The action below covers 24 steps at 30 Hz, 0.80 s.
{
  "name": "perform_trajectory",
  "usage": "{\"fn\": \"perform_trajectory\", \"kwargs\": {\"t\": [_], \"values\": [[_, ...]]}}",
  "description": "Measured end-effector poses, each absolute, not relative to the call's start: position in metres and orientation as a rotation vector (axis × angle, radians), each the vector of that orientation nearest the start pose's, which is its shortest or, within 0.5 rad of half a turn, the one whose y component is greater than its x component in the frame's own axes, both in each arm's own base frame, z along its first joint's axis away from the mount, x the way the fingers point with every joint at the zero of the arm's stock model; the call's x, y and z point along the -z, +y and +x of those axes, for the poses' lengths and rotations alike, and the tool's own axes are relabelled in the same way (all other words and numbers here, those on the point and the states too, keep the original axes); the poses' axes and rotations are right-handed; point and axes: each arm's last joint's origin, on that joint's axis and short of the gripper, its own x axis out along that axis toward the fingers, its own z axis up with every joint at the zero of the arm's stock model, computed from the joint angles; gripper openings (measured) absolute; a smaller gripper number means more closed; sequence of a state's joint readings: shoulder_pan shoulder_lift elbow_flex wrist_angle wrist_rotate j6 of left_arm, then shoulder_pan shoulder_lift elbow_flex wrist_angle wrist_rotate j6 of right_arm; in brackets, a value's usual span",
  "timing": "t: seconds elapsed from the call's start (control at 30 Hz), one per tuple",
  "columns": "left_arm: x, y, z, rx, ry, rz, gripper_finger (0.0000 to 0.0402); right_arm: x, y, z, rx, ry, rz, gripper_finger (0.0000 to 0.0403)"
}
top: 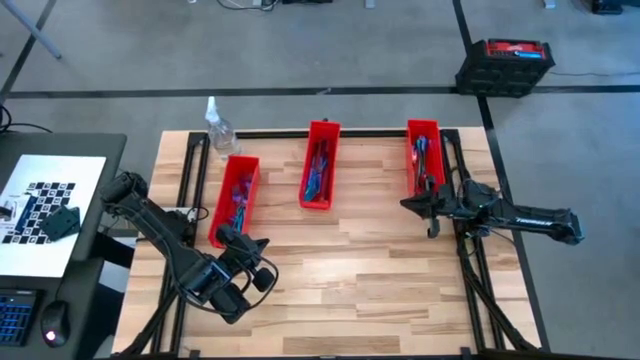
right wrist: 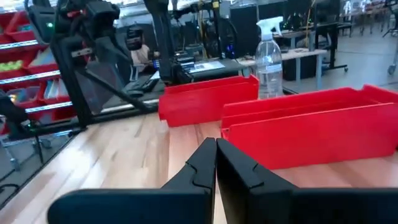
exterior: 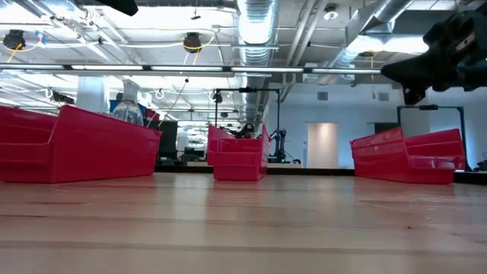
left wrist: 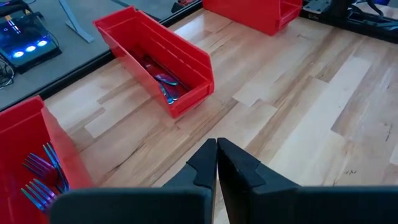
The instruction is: Sort silverware
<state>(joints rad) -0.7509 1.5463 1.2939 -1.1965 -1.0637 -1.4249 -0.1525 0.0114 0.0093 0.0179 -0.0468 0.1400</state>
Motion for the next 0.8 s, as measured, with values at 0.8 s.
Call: {"fn": "perform_trajectory", "kwargs": {"t": [0.8], "values": [[-0.288, -0.105, 0.297, -0.274, 0.799, 0.179, 0.0, -0.155, -0.012, 0.106, 0.087, 0.133, 0.151, 0.0001]]}}
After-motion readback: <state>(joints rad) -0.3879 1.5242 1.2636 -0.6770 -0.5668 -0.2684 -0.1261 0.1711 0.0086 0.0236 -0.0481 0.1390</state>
